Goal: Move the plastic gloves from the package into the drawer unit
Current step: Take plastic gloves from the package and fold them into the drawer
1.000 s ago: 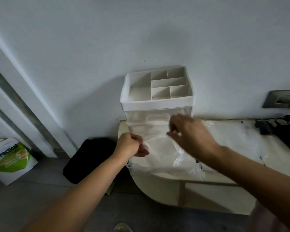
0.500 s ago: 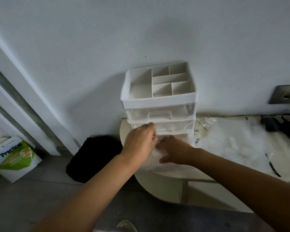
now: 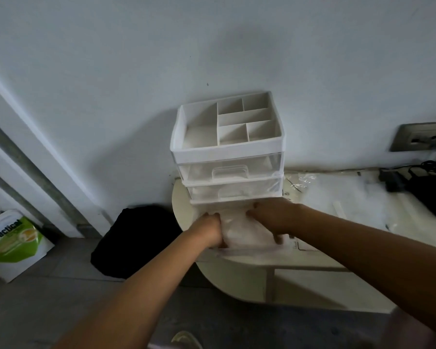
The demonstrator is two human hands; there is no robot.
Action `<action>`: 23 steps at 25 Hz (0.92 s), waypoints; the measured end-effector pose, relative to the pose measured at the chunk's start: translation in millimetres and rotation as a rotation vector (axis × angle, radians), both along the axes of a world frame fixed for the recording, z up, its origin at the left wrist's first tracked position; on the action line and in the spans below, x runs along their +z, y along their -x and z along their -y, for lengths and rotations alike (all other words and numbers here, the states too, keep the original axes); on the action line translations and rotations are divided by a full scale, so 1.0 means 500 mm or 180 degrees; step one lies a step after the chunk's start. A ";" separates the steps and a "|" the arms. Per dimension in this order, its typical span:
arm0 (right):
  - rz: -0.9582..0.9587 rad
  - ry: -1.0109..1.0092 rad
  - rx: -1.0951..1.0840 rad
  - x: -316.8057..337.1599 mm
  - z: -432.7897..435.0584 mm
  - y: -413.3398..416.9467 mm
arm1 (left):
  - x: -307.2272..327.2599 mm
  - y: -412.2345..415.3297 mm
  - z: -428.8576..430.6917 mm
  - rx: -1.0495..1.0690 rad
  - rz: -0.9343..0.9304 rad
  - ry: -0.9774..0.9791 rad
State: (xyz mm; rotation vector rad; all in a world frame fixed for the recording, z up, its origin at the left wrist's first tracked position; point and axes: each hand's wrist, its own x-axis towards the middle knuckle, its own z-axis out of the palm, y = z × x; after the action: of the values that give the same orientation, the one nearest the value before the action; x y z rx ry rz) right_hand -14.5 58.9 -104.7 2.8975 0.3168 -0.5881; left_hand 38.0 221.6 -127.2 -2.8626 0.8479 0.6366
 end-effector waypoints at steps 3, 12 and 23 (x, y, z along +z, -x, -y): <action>0.0163 -0.0019 0.0127 0.014 0.029 0.020 | 0.009 0.002 0.007 0.0033 0.0024 -0.0160; 0.1129 -0.0907 -0.1345 0.058 0.335 0.181 | 0.097 0.039 0.034 0.0259 0.0666 0.0666; 0.0384 -0.1189 -0.2047 -0.042 0.442 0.280 | 0.009 0.198 0.321 -0.0730 -0.0140 0.1877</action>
State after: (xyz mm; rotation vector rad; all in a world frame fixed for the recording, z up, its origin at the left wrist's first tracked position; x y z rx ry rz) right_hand -154.6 -162.1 -125.7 3.3656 -0.6120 -0.4648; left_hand -60.8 61.0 -122.7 -3.1667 1.5723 0.4844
